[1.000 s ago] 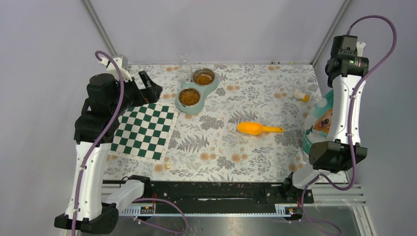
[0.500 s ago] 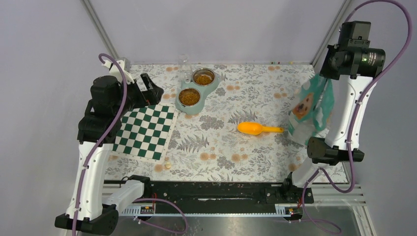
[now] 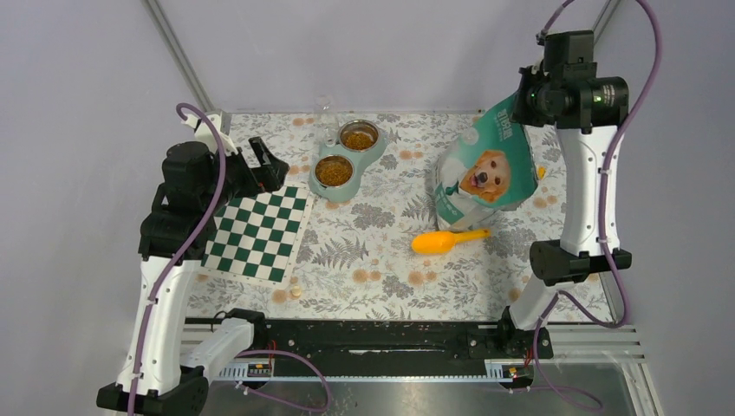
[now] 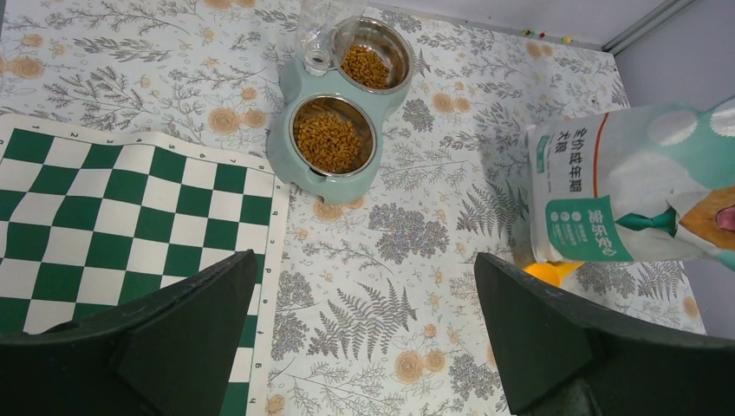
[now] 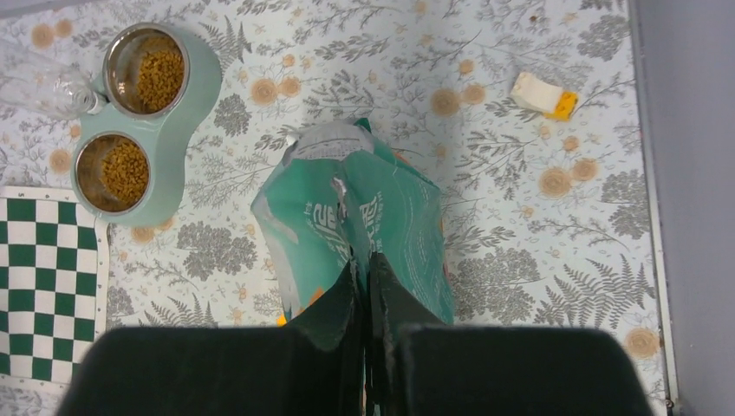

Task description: Serve the pet food

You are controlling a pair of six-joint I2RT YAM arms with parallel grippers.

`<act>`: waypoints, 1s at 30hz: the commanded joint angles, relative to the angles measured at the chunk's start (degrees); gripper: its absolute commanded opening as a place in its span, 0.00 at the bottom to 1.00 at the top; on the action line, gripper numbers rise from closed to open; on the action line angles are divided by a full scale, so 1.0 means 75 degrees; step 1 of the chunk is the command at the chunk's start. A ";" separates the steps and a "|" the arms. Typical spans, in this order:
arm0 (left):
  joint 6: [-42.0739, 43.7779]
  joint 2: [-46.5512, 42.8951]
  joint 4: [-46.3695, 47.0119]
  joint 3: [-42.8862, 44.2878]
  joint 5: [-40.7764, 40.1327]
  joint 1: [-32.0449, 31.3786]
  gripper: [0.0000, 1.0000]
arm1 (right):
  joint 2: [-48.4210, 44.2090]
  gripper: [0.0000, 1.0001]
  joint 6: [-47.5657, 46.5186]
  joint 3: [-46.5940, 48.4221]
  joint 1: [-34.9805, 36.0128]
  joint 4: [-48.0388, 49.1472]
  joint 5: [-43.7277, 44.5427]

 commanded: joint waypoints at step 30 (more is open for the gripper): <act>0.0240 -0.0164 0.0467 -0.0025 -0.0345 -0.0021 0.99 | -0.0376 0.00 0.2323 0.0443 0.3818 0.3092 0.3561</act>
